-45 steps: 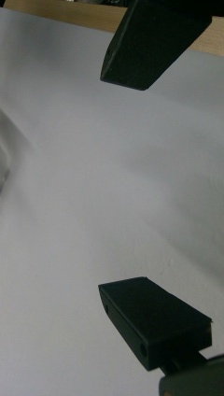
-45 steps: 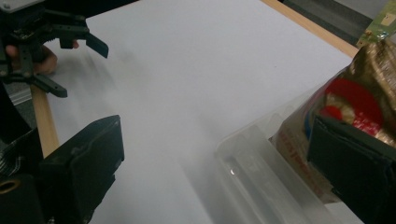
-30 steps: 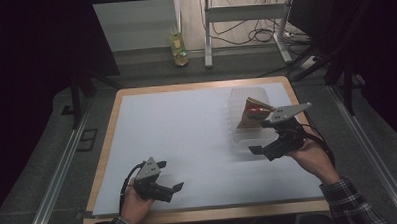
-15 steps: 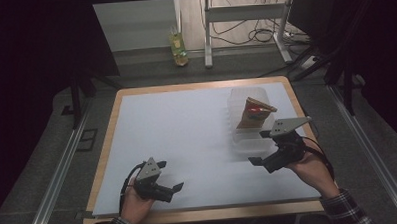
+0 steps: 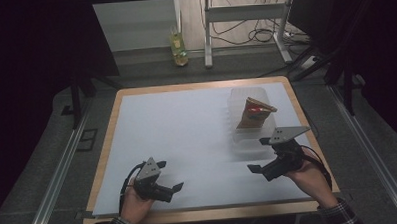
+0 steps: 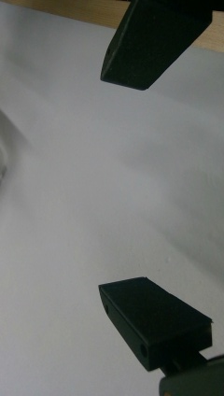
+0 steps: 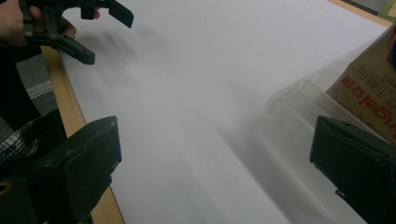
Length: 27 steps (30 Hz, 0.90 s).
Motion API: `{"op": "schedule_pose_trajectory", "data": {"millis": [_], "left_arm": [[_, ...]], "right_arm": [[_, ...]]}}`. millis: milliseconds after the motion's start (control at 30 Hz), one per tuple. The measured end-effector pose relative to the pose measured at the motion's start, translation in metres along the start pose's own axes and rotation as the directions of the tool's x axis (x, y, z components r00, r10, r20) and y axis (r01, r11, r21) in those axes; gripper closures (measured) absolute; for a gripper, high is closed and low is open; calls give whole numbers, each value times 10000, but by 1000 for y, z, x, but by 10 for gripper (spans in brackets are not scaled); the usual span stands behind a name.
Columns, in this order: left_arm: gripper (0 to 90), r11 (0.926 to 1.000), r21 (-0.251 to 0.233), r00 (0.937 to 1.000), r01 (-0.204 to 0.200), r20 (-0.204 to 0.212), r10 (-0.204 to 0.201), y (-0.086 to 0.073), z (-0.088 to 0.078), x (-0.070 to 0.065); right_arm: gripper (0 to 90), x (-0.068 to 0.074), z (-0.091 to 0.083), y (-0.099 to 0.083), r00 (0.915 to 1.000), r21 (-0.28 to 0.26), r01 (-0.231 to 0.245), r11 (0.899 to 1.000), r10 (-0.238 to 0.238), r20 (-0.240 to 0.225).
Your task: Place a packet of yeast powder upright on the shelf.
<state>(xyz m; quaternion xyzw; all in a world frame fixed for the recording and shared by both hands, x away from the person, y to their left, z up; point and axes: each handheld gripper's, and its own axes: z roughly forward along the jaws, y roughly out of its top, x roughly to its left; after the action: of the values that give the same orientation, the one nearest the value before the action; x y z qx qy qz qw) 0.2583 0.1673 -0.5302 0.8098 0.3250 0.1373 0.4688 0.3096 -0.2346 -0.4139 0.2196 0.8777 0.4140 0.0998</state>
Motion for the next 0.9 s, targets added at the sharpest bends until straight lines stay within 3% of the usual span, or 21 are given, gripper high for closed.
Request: {"op": "schedule_pose_trajectory", "data": {"millis": [900], "left_arm": [[25,10000,14,10000,-51,8,51,0,-1,0]], "right_arm": [[13,22,22,-29,10000,-88,-34,10000,34,-70]]}}
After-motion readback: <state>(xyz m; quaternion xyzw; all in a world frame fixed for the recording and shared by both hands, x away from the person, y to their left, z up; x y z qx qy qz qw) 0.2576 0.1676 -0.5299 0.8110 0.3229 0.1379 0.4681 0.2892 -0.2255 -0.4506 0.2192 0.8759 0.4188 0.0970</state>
